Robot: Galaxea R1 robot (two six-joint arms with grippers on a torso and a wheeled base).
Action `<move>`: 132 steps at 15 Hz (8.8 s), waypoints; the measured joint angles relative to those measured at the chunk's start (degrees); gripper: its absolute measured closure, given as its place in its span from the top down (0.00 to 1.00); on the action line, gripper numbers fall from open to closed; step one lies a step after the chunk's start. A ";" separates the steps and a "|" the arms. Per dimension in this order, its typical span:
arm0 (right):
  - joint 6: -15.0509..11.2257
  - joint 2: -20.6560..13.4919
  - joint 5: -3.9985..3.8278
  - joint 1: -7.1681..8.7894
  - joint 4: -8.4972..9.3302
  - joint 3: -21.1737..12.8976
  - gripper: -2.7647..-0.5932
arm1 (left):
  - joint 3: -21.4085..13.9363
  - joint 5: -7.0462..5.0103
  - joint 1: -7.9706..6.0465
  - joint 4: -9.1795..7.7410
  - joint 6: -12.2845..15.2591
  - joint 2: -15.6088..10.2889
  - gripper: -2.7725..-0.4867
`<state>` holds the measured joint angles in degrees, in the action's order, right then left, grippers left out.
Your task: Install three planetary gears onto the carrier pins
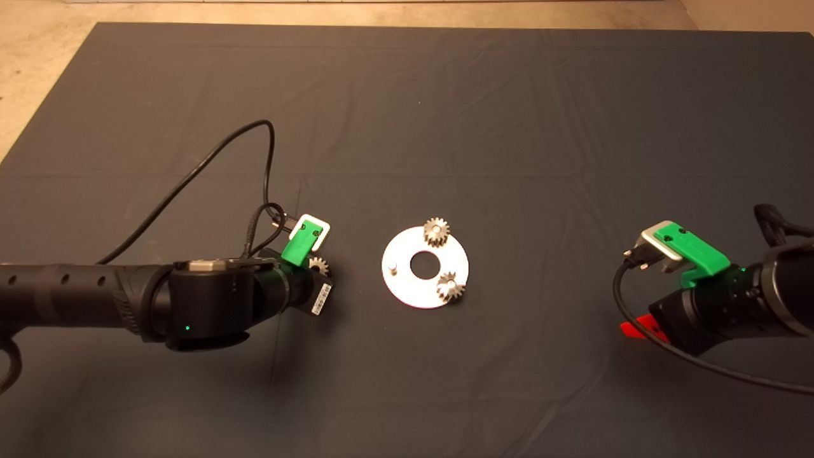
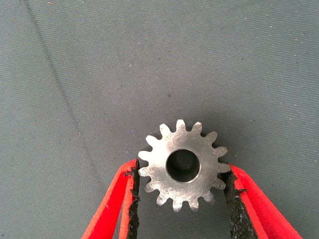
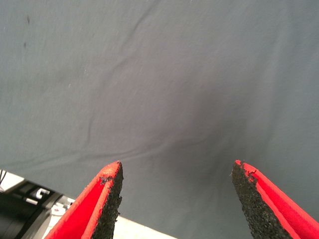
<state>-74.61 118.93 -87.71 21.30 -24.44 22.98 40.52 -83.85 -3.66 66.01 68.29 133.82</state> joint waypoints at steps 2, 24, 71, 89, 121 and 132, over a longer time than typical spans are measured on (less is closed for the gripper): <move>0.00 0.78 -0.14 -0.52 -0.02 0.00 0.47 | -0.39 -0.16 0.00 -0.05 0.01 0.00 0.20; 1.98 -0.40 0.00 -2.72 -0.13 0.00 0.47 | -5.63 -3.71 -6.53 -1.55 -2.34 8.45 0.17; 5.14 -5.18 0.00 -2.56 -0.13 0.00 0.47 | -0.28 -3.96 -2.51 2.82 -2.65 15.27 0.17; 5.14 -5.49 0.00 -2.56 -0.13 0.00 0.47 | 0.00 -3.94 0.00 6.47 -5.38 15.43 0.17; 5.14 -5.60 0.00 -2.56 -0.13 0.00 0.47 | 0.13 -3.65 -2.27 5.66 -7.63 14.28 0.17; 5.62 -6.10 0.00 -2.56 -0.13 0.00 0.47 | -0.62 -3.66 -2.27 4.68 -5.99 13.29 0.16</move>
<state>-68.99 112.84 -87.71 18.74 -24.58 22.98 39.90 -87.52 -5.92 70.69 62.30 147.10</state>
